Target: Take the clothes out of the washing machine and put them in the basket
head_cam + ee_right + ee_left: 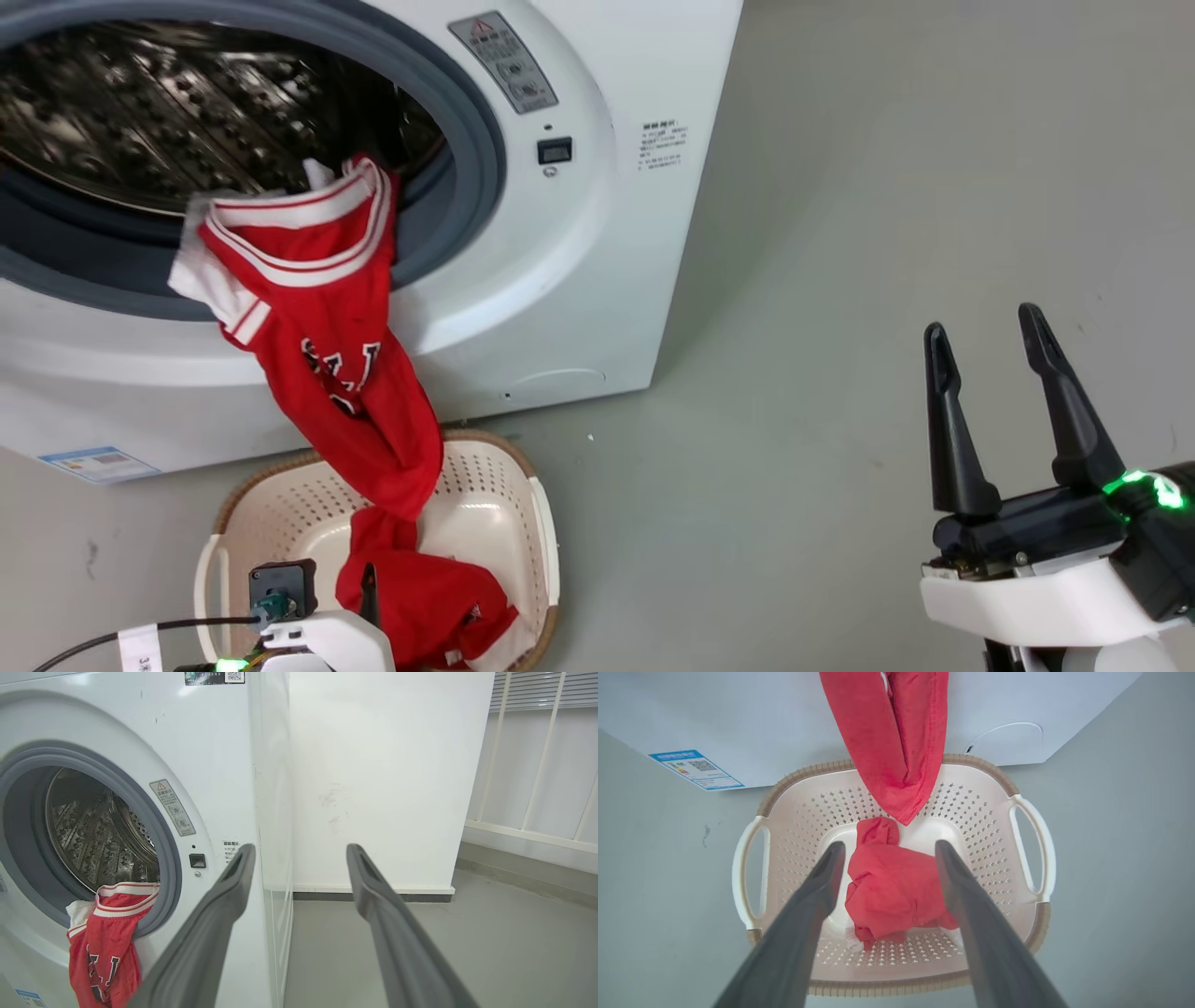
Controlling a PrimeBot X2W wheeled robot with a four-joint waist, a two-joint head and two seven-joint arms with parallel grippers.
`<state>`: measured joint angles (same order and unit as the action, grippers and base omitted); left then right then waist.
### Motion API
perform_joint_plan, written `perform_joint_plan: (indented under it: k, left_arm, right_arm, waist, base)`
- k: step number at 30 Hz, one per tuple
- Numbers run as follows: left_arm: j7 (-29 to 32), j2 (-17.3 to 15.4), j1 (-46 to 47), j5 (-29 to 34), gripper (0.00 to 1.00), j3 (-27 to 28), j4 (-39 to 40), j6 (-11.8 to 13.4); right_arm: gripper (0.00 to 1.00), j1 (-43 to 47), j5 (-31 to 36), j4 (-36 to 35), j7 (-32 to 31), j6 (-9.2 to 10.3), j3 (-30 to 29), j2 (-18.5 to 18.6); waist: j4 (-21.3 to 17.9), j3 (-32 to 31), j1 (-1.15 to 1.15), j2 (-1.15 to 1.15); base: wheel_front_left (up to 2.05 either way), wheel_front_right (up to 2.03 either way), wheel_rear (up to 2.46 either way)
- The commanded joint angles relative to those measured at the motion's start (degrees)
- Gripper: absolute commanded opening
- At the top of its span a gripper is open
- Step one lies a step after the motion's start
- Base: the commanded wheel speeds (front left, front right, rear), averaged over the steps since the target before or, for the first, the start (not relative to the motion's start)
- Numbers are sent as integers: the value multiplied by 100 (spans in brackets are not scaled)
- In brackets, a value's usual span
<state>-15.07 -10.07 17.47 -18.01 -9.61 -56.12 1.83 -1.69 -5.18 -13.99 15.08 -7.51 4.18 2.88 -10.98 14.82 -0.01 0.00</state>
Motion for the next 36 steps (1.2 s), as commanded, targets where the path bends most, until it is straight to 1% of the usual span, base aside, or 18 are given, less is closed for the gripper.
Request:
perform_joint_plan:
  k: [1, 5, 9, 12, 17, 24, 36]
  left_arm:
    - [-13, 22, -132, 94, 100, 50, 227, 62]
    - [-13, 71, -445, 339, 100, 217, 911, 183]
    - [-14, 130, -607, 534, 100, 409, 1499, 230]
    - [-14, 176, -670, 683, 100, 525, 1813, 200]
    - [-14, 226, -453, 840, 100, 705, 2160, 135]
    - [-14, 157, 117, 979, 100, 849, 1903, 17]
    - [-14, -265, 1515, 1075, 100, 989, 732, -25]
  right_arm:
    - [100, 87, 13, 16, 13, 4, 0, -1]
    - [100, 219, 66, 26, 13, 4, 14, -1]
    - [100, 274, 73, 7, 13, 4, 24, -1]
    - [100, 277, 77, -2, 13, 4, 32, -1]
    - [100, 214, 68, -28, 13, 4, 50, -1]
    - [100, 35, 11, -45, 13, 4, 75, -1]
    - [100, -299, -112, -126, 13, 4, 105, -1]
  waist:
    - [111, -203, 1, 0]
    - [163, -381, 1, 0]
    - [183, -451, 1, 0]
    - [187, -465, 1, 0]
    - [171, -410, 1, 0]
    - [75, -177, 1, 0]
    - [-236, 533, 1, 0]
  base:
    - [0, 0, 0]
    - [0, 0, 0]
    - [0, 0, 0]
    - [0, 0, 0]
    - [0, 0, 0]
    - [0, 0, 0]
    - [0, 0, 0]
